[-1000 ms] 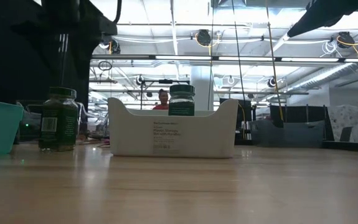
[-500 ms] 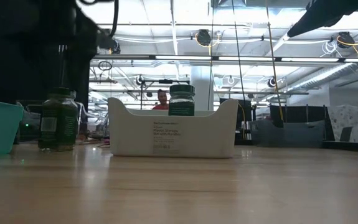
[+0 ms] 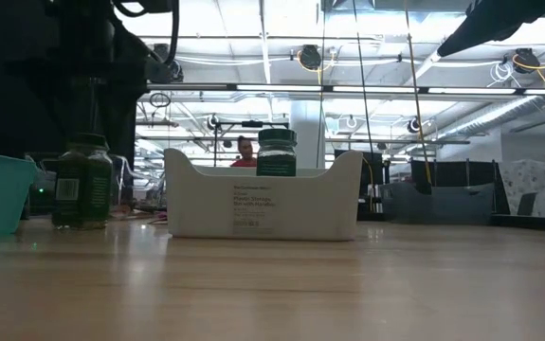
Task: Sort spices by type
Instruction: Put the green seasoning bottle into the white bin
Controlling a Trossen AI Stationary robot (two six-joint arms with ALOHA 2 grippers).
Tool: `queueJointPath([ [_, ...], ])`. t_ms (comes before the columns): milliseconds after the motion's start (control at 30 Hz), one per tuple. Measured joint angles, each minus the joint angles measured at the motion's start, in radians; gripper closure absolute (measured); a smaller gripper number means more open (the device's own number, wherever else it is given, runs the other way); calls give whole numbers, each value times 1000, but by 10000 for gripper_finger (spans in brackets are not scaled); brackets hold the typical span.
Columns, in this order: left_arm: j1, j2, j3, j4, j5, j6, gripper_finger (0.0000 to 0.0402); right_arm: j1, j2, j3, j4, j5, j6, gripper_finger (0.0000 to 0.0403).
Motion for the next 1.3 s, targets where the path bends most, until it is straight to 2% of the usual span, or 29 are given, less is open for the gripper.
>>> queueJointPath([
  [167, 0, 8, -38, 52, 49, 3, 118, 0, 0, 0, 0, 0, 0, 403],
  [433, 0, 15, -66, 98, 47, 36, 120, 0, 0, 0, 0, 0, 0, 403],
  [533, 0, 15, -66, 93, 48, 39, 144, 0, 0, 0, 0, 0, 0, 403],
  [667, 0, 14, -65, 99, 48, 49, 198, 0, 0, 0, 0, 0, 0, 403],
  [900, -1, 15, -56, 86, 52, 59, 198, 0, 0, 0, 0, 0, 0, 403],
  [1000, -1, 10, -5, 41, 56, 104, 198, 0, 0, 0, 0, 0, 0, 403],
  [1133, -1, 7, 127, -34, 33, 206, 198, 0, 0, 0, 0, 0, -5, 403],
  [1300, -1, 6, 308, -4, -16, 507, 198, 0, 0, 0, 0, 0, -29, 403],
])
